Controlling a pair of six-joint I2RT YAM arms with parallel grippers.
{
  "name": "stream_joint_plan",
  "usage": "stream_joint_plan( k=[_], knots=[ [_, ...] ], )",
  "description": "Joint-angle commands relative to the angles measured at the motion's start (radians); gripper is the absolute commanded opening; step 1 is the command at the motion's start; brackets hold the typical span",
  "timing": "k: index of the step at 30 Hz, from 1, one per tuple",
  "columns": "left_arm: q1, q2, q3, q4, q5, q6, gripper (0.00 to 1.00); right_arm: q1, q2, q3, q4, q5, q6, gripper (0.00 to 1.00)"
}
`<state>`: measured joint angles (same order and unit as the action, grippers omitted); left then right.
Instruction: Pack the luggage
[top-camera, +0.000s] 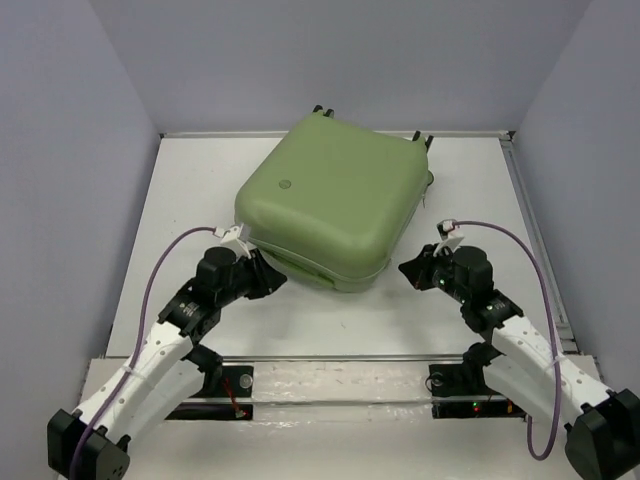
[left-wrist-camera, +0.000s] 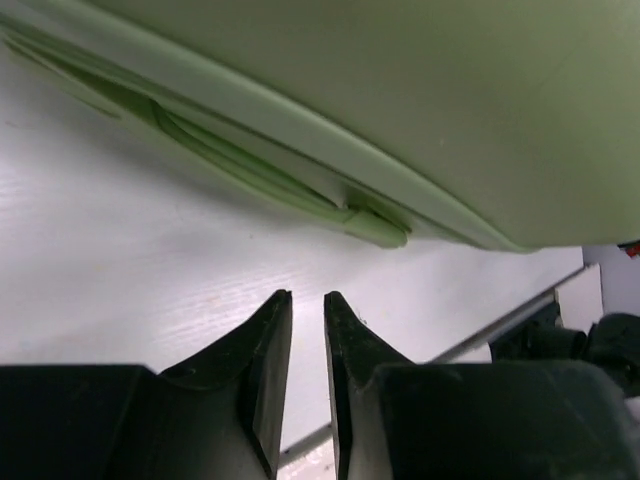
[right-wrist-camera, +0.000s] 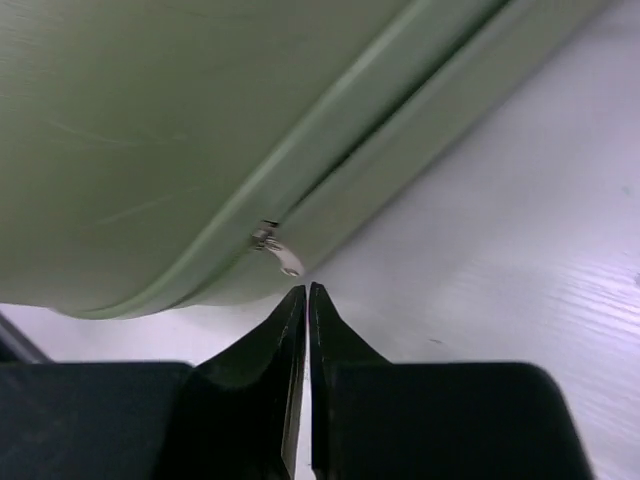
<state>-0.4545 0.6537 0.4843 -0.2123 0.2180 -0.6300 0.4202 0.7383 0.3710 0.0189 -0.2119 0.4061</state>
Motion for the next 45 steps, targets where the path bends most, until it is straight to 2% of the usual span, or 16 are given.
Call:
stream_joint_plan(
  k=[1, 2, 6, 9, 14, 16, 18, 23, 25, 29, 31, 34, 36, 39, 43, 45],
  knots=[
    [-0.091, 0.032, -0.036, 0.135, 0.034, -0.099, 0.33, 0.003, -0.004, -0.021, 0.148, 0.108, 0.048, 0.18],
    [-0.125, 0.055, -0.033, 0.164, 0.032, -0.099, 0.39, 0.003, 0.01, -0.027, 0.168, 0.085, 0.039, 0.24],
    [-0.205, 0.128, -0.004, 0.205, 0.012, -0.096, 0.49, 0.003, 0.094, -0.026, 0.208, 0.004, -0.019, 0.48],
    [-0.223, 0.178, -0.01, 0.272, 0.001, -0.092, 0.52, 0.003, 0.162, -0.024, 0.311, -0.169, -0.068, 0.53],
    [-0.23, 0.221, 0.007, 0.303, 0.026, -0.07, 0.52, 0.003, 0.271, -0.012, 0.375, -0.117, -0.157, 0.53],
    [-0.234, 0.227, 0.017, 0.303, 0.032, -0.059, 0.52, 0.003, 0.268, -0.036, 0.439, -0.092, -0.185, 0.51],
    [-0.239, 0.239, 0.023, 0.303, 0.032, -0.047, 0.52, 0.003, 0.271, -0.064, 0.536, -0.151, -0.231, 0.49],
    [-0.251, 0.25, 0.022, 0.303, 0.009, -0.042, 0.53, 0.003, 0.332, -0.043, 0.585, -0.224, -0.263, 0.43],
    [-0.253, 0.241, 0.007, 0.303, -0.028, -0.056, 0.55, 0.003, 0.354, -0.05, 0.64, -0.253, -0.253, 0.37],
    [-0.253, 0.196, -0.039, 0.303, -0.124, -0.086, 0.69, 0.003, 0.383, -0.044, 0.697, -0.288, -0.236, 0.24],
    [-0.253, 0.193, -0.076, 0.315, -0.143, -0.1, 0.71, 0.003, 0.389, -0.043, 0.723, -0.316, -0.222, 0.15],
    [-0.253, 0.19, -0.108, 0.359, -0.103, -0.126, 0.71, 0.003, 0.398, -0.043, 0.756, -0.351, -0.202, 0.07],
    [-0.269, 0.173, -0.099, 0.37, -0.074, -0.131, 0.69, 0.003, 0.383, -0.055, 0.756, -0.35, -0.184, 0.07],
    [-0.322, 0.155, -0.063, 0.37, -0.083, -0.126, 0.71, 0.015, 0.348, -0.086, 0.747, -0.324, -0.138, 0.07],
    [-0.363, 0.234, -0.003, 0.396, -0.089, -0.111, 0.74, 0.055, 0.291, -0.122, 0.67, -0.252, -0.081, 0.07],
    [-0.362, 0.285, 0.013, 0.468, -0.089, -0.114, 0.73, 0.098, 0.238, -0.135, 0.574, -0.192, -0.061, 0.07]
  ],
)
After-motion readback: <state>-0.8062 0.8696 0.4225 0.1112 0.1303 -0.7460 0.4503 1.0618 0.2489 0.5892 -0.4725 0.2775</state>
